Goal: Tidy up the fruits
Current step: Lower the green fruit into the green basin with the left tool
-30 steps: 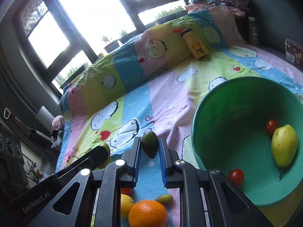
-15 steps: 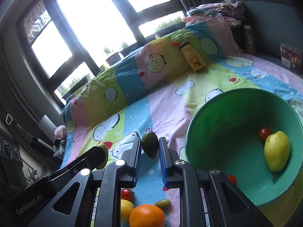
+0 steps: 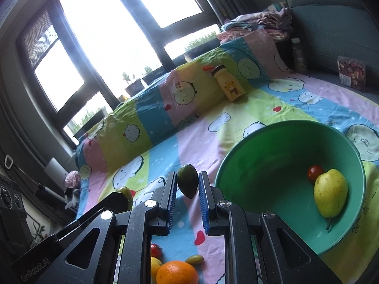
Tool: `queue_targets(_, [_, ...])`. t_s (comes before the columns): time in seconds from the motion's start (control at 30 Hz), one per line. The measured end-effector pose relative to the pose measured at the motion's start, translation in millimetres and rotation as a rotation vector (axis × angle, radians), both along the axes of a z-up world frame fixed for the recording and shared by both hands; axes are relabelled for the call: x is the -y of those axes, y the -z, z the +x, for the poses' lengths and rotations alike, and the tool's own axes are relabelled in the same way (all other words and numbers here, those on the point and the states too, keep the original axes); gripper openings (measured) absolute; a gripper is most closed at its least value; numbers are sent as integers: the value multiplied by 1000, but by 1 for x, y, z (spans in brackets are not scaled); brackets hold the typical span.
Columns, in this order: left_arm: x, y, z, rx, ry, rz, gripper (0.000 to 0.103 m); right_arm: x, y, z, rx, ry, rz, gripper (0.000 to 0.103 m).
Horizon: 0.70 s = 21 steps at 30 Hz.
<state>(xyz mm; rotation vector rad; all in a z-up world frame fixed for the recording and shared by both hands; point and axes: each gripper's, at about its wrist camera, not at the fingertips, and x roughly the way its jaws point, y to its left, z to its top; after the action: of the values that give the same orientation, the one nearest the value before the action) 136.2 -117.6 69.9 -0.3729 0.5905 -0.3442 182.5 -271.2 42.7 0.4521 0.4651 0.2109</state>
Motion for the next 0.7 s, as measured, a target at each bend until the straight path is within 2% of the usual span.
queue_targets(0.7, [30,8,13,-11,72,-17,20,41,-1,-7,-27,128,58,18])
